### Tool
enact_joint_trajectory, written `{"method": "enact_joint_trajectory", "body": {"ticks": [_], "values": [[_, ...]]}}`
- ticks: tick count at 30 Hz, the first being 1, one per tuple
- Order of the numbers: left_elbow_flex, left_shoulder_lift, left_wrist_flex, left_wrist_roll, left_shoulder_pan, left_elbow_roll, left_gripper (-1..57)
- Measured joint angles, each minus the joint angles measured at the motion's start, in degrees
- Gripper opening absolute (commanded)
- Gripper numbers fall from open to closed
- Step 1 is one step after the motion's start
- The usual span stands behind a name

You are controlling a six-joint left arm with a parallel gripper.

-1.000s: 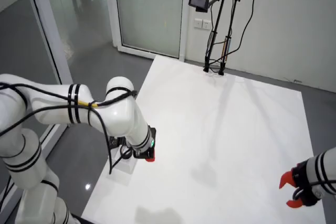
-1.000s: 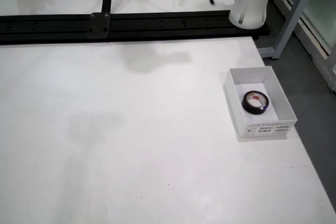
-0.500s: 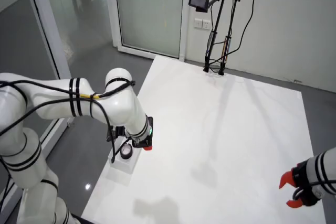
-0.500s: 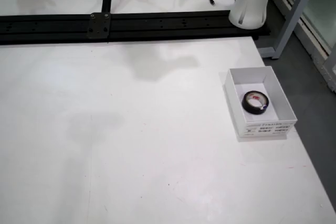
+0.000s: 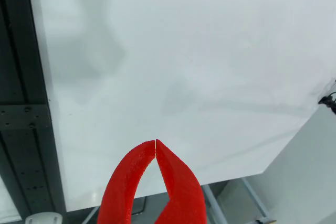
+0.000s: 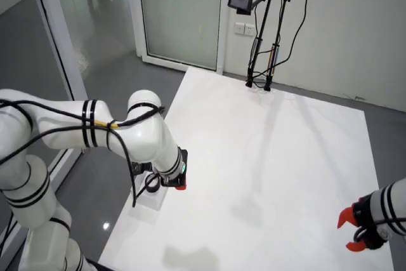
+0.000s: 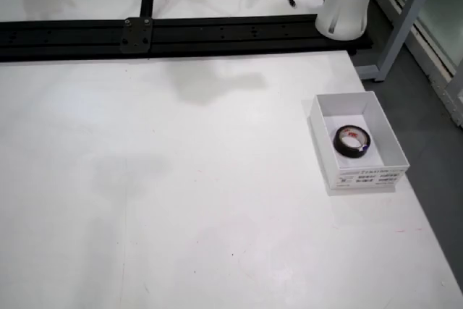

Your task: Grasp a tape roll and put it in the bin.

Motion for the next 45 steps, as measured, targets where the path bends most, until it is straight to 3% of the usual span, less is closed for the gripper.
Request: {"method": "enact_joint_trajectory", "body": {"ticks": [31,45], "values": [[0.00,-0.02,0.00,0.00,3.65,0.19,-0.3],[0.00,0.00,0.00,0.00,1.47,0.22,-0.3]]}}
